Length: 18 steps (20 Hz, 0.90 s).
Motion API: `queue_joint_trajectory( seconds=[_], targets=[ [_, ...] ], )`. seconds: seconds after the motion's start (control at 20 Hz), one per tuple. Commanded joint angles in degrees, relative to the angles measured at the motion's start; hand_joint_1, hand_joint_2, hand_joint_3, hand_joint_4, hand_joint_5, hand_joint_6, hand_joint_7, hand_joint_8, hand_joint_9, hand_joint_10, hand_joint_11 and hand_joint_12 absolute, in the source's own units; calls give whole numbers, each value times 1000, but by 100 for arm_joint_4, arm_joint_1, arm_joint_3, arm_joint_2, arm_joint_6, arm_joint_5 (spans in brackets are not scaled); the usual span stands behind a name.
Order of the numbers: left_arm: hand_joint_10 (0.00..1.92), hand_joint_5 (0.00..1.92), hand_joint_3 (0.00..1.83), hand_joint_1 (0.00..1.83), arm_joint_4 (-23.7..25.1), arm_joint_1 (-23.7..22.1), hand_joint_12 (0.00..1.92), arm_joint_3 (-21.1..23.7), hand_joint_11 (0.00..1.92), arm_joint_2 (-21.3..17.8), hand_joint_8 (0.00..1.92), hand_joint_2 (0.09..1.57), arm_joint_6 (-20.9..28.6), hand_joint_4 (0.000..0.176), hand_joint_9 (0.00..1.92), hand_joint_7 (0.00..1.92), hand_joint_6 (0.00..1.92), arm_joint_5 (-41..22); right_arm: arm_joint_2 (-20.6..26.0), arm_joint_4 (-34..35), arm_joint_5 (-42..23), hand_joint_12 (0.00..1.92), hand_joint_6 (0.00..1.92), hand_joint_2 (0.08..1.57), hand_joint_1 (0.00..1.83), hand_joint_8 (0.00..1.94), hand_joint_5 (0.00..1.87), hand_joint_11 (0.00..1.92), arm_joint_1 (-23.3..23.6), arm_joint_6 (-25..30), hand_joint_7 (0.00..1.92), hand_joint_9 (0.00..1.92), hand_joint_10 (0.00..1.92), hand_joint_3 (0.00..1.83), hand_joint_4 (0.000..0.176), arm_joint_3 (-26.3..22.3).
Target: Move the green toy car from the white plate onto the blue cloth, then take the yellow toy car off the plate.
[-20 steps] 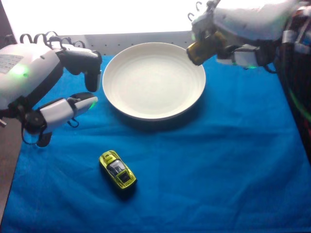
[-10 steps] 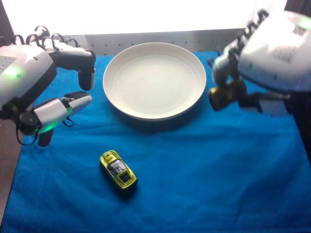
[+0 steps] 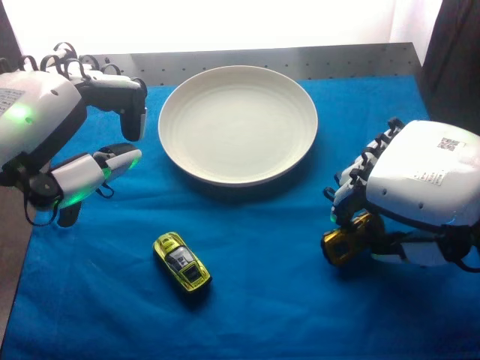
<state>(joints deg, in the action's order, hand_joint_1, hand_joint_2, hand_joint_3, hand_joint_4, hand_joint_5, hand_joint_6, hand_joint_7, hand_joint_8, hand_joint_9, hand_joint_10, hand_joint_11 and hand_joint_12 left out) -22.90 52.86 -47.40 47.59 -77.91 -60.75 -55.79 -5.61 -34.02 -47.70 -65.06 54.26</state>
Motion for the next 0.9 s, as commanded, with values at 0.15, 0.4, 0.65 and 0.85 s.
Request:
queue_joint_trajectory(
  seconds=[0.15,0.4,0.65,0.85],
  targets=[
    [940,662,1,852,143,-44,1635,11,41,-27,595,1274,21,176,378,573,1451,-708,-62,-36,-339,1195,129,945,910,157,315,19,-20,-21,301,176,439,0,0,-52],
    [988,673,0,868,123,-33,1655,13,115,-23,605,1270,21,169,427,590,1436,-734,48,-34,-407,727,0,882,715,3,188,0,-19,-21,144,41,163,0,0,-182],
    [959,690,0,875,105,7,1589,33,214,-34,612,1258,22,176,493,637,1411,-862,444,247,-1146,1431,52,952,692,42,332,0,-53,-21,304,222,291,20,0,-327],
    [1278,638,0,1103,79,67,1820,32,264,-39,1696,1317,129,0,441,616,1345,-1076,626,957,-2441,1771,1029,1151,1094,595,840,343,-304,-21,794,579,1130,11,0,-354]
  ],
)
